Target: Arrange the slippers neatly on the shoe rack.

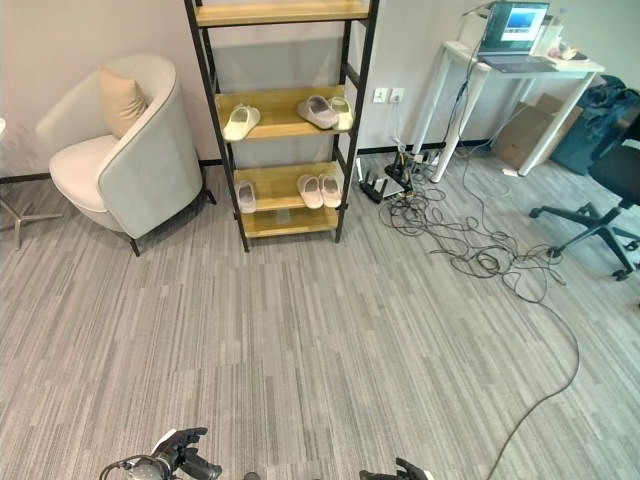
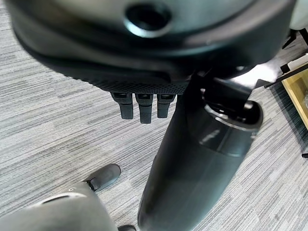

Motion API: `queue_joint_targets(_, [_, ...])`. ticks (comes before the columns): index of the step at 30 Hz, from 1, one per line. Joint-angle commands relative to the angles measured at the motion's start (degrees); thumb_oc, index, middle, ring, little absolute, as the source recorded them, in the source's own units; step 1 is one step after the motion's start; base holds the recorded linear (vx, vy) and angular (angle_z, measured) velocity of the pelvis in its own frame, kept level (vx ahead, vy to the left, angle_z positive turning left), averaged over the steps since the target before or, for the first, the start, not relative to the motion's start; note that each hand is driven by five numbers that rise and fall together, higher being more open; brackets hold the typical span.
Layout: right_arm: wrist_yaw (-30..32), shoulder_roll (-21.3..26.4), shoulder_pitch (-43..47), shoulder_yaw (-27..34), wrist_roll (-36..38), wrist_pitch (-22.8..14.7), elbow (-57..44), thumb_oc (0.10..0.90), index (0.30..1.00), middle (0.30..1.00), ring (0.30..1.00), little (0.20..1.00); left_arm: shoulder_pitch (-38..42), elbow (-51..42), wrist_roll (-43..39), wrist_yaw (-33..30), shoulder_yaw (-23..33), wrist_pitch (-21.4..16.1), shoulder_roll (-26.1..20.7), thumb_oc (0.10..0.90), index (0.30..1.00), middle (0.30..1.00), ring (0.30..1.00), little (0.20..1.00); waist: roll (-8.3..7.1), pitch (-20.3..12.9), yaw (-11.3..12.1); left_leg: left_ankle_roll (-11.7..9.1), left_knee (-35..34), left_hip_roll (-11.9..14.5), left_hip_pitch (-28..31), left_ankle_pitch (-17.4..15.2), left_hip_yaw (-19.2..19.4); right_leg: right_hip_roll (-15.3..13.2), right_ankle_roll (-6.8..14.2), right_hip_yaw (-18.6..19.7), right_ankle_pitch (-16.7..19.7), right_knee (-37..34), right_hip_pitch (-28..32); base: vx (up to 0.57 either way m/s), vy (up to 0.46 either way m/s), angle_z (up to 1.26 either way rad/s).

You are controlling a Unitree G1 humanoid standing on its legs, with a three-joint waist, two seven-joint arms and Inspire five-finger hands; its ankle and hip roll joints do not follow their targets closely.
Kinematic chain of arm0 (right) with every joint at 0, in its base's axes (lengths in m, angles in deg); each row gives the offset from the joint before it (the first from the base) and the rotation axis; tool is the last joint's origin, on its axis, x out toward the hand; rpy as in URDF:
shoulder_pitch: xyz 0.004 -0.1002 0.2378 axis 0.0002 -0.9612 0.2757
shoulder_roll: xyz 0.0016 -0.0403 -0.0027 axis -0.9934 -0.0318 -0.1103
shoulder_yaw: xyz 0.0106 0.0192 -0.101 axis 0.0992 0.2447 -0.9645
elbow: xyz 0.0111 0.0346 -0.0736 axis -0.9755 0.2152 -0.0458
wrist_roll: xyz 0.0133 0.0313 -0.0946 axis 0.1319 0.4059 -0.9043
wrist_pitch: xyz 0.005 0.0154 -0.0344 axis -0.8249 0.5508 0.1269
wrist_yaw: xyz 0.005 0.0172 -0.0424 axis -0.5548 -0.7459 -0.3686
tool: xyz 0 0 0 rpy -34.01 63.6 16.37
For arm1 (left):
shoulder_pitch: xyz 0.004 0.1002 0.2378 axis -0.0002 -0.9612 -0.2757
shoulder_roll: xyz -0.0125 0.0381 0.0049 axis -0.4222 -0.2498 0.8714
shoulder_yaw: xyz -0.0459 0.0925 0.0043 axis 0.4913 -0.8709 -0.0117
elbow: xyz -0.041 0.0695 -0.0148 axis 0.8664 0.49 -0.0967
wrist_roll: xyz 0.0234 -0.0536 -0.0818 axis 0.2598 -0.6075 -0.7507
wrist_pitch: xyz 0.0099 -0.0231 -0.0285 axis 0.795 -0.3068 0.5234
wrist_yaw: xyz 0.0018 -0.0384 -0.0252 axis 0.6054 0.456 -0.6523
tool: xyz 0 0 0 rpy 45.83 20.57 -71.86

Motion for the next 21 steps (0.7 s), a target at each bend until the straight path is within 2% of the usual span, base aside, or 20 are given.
queue_joint_targets(1, [1.0,0.9,1.0,-0.3,-1.0,-1.4,1.7,0.8,0.9,0.9,0.9,0.9,4.7,2.4,0.6,-1.2,-0.5,-1.5,1.1,0.8,0.9,0.9,0.9,0.9,0.05,-2.2,1.0,-5.8,-1.4,2.0,-2.6,2.2,-0.8,-3.9,7.9,-0.4,1.7,0.5,-2.3,0.0,0.0,0.0])
queue_joint_targets(18, [0.8,0.5,0.5,0.2,0.3,-1.4,1.1,0.8,0.9,0.9,0.9,0.9,3.5,3.4,-0.8,-1.5,0.5,-0.8,1.4,0.8,0.9,0.9,0.9,0.9,0.47,-1.0,0.6,-5.9,-1.4,2.6,-1.9,2.4,-1.9,-2.9,6.9,0.1,0.4,1.9,-2.7,0.01,-0.034,0.02])
queue_joint_targets(21, [0.8,0.6,1.2,0.0,1.4,-1.5,1.0,0.8,0.9,0.9,0.9,0.9,4.1,3.1,-1.1,-1.6,0.1,-0.7,1.6,0.8,0.9,0.9,0.9,0.9,-0.08,0.9,0.5,-5.8,3.7,2.7,-4.5,1.3,-2.2,-3.1,6.2,0.7,-0.5,4.0,-3.7,-0.05,-0.047,0.0])
